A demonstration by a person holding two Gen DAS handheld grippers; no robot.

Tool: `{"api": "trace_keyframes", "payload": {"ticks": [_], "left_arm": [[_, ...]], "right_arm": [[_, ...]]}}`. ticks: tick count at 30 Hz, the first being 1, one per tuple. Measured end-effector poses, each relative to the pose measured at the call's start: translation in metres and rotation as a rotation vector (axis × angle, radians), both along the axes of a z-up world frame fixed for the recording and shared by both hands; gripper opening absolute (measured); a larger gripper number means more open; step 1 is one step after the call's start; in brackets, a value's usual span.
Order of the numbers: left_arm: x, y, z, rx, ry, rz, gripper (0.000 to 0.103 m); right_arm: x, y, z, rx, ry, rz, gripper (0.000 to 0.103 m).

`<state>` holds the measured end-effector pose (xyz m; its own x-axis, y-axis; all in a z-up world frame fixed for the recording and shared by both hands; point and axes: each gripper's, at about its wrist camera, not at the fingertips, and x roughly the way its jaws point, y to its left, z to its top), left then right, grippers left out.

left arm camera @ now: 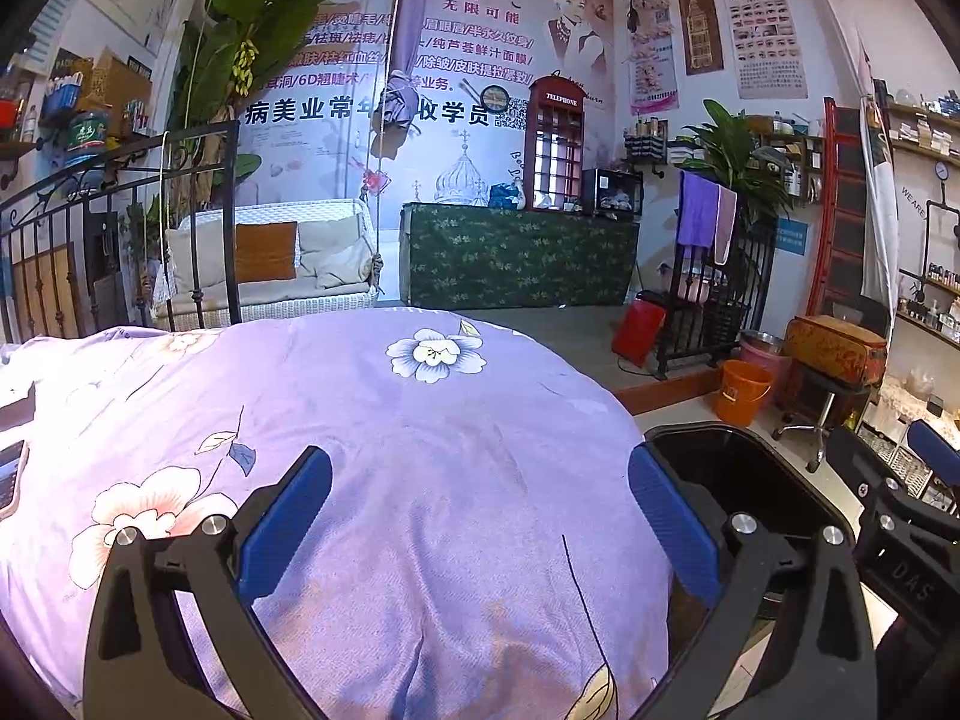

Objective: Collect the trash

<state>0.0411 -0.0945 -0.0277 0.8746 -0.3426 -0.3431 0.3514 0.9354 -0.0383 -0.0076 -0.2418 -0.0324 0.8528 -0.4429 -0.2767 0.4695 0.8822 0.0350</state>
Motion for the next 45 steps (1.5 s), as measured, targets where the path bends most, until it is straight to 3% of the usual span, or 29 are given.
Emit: {"api": "trace_keyframes", "payload": {"ticks": [45], "left_arm": [[0.0003,0.0055,-0.0056,0.001,0.013,0.021,0.098]], "right_arm": [[0.005,-0.0003,-0.0014,0.007,0.014,0.007,0.098]]}}
